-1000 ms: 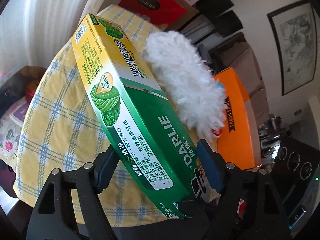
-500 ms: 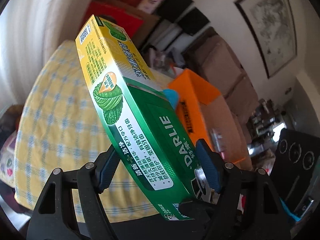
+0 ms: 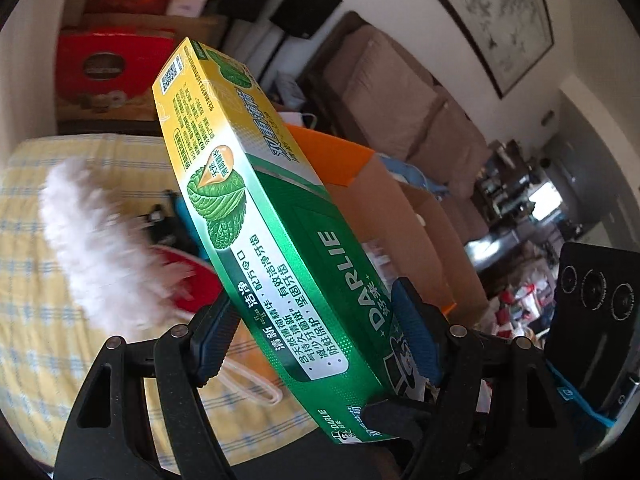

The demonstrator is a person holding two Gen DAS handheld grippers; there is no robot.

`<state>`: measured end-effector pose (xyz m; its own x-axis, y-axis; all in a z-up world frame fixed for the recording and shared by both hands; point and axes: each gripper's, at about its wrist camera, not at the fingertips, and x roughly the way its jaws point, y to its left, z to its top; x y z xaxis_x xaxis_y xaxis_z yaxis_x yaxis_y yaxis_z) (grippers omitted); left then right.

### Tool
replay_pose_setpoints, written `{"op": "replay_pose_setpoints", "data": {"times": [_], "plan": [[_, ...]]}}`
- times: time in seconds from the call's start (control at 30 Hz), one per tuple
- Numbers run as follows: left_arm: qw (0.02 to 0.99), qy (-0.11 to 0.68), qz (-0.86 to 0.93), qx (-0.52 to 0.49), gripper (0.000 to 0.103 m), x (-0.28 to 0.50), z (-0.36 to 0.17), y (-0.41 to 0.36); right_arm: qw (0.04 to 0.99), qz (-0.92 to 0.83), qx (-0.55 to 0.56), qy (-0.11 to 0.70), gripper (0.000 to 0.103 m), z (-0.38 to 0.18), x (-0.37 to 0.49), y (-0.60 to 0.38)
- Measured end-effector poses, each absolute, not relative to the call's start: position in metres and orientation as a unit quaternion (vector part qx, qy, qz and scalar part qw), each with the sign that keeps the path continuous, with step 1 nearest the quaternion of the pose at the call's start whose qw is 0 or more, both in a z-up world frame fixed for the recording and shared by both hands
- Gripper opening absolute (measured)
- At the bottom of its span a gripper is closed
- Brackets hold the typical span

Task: Organize objects
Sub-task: 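Carry the toothpaste box into the cardboard box and release it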

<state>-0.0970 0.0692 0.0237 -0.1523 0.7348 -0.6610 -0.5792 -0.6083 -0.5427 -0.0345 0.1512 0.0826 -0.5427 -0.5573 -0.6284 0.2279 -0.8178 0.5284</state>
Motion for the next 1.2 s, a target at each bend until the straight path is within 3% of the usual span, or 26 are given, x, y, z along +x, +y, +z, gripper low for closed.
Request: {"op": "replay_pose_setpoints", "data": {"times": [0.37,0.93,1.03,1.13,1.2], "plan": [[0.457,-0.042,0.728,-0.509,0.072,-0.097,0.013,0.141,0.178,-0.853,0.42,-0.253,0.059,0.064,-0.029,0.22],[0.45,0.015,0.71,-0.542,0.077,-0.098,-0.009,0.177,0.153,-0.827,0.441,-0.313,0.058,0.025,-0.047,0.251],[0.455,0.006,0.707,-0.541,0.083,-0.097,-0.005,0.172,0.152,-0.826,0.439,-0.317,0.058,0.023,-0.048,0.254],[0.454,0.004,0.713,-0.535,0.096,-0.095,0.001,0.166,0.144,-0.826,0.441,-0.32,0.058,0.02,-0.05,0.259],[0.451,0.006,0.72,-0.527,0.096,-0.093,0.007,0.159,0.134,-0.826,0.444,-0.321,0.058,0.017,-0.052,0.263]]}}
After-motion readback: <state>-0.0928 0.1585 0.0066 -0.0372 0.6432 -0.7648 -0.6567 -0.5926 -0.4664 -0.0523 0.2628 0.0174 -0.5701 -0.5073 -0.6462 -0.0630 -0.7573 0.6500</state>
